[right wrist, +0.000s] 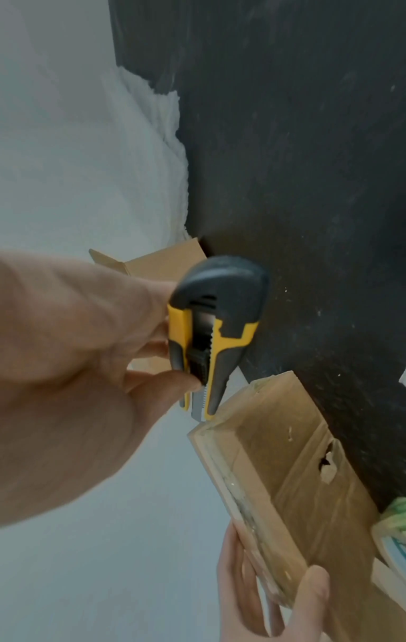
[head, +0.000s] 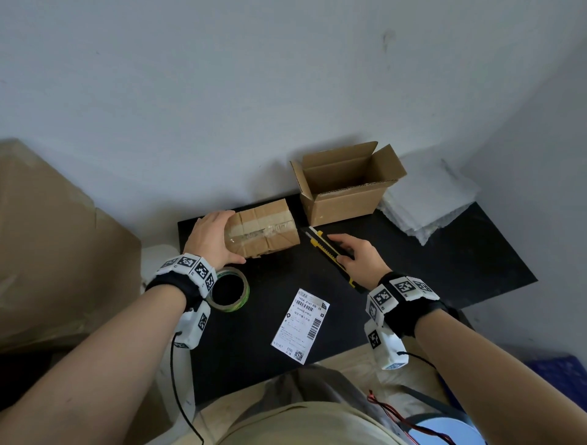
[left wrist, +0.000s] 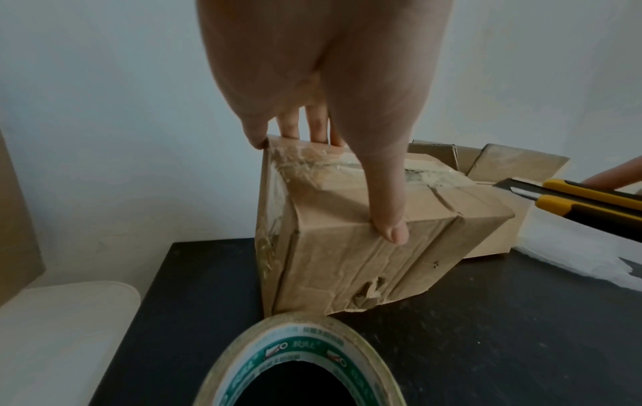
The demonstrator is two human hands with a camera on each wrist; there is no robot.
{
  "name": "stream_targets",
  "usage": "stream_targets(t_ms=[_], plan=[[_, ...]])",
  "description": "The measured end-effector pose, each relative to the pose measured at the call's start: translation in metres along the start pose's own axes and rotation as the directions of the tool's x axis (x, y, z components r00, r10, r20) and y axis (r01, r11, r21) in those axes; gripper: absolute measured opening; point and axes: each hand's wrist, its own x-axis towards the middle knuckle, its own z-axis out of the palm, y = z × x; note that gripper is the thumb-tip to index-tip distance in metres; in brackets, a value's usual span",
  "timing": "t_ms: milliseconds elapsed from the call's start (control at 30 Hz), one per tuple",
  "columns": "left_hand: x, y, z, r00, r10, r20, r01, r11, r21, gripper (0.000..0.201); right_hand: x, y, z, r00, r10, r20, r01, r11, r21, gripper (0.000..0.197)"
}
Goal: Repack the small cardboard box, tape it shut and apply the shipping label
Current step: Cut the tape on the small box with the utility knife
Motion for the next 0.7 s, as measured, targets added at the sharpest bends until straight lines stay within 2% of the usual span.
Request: stream_targets(t_ms=[100, 700], plan=[[0.0, -0.001, 0.0, 1.0, -0.01, 0.002, 0.01, 1.0, -0.004, 0.102, 0.007, -0.008, -0.001, 0.999, -0.016, -0.028, 0.016, 0.999, 0.028, 0.05], [0.0, -0.005, 0.007, 1.0, -0.021, -0.021, 0.02, 0.999, -0.038, 0.1, 0.023, -0.017, -0.002, 0.999, -0.044, 0.007, 0.044, 0.998, -0.037, 0.05]])
